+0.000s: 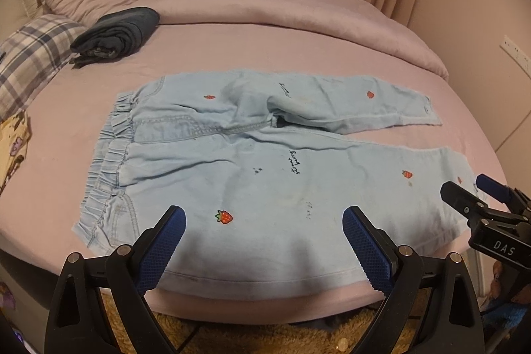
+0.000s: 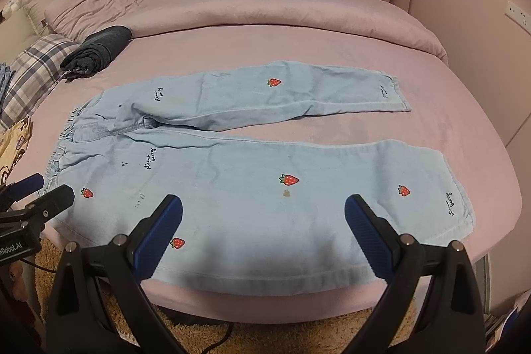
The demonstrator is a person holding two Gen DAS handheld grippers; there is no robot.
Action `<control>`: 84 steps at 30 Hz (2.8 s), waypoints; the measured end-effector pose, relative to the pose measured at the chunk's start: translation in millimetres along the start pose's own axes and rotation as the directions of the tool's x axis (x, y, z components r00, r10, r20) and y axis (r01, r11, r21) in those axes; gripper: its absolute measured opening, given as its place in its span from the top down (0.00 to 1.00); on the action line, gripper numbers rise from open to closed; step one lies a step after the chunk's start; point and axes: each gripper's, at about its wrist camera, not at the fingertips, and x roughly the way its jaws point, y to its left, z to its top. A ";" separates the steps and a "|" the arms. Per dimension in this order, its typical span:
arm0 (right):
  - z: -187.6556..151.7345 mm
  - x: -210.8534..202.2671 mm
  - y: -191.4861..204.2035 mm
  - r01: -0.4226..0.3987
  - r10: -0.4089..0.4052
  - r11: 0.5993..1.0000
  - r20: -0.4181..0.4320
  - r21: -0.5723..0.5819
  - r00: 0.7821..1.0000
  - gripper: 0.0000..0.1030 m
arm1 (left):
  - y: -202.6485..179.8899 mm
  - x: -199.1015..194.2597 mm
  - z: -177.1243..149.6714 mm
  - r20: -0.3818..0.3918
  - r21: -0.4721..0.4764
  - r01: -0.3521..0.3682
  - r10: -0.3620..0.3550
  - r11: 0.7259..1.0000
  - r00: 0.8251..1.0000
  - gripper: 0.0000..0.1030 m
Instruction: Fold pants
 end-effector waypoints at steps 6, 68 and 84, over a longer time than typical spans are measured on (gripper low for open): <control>-2.2 4.1 -7.3 0.008 -0.008 1.000 -0.022 0.025 1.000 0.04 | -4.1 5.2 0.0 -0.025 0.010 -0.011 0.011 1.000 1.000 0.06; -38.9 36.0 -261.2 0.299 -0.259 0.795 -0.151 0.527 0.954 0.91 | 157.2 46.6 -11.5 -0.119 -0.328 -0.226 0.198 0.917 0.973 0.66; -41.5 54.4 -254.2 0.392 -0.319 0.796 -0.230 0.461 0.919 0.73 | 170.3 53.1 -14.0 -0.155 -0.281 -0.271 0.235 0.921 0.960 0.53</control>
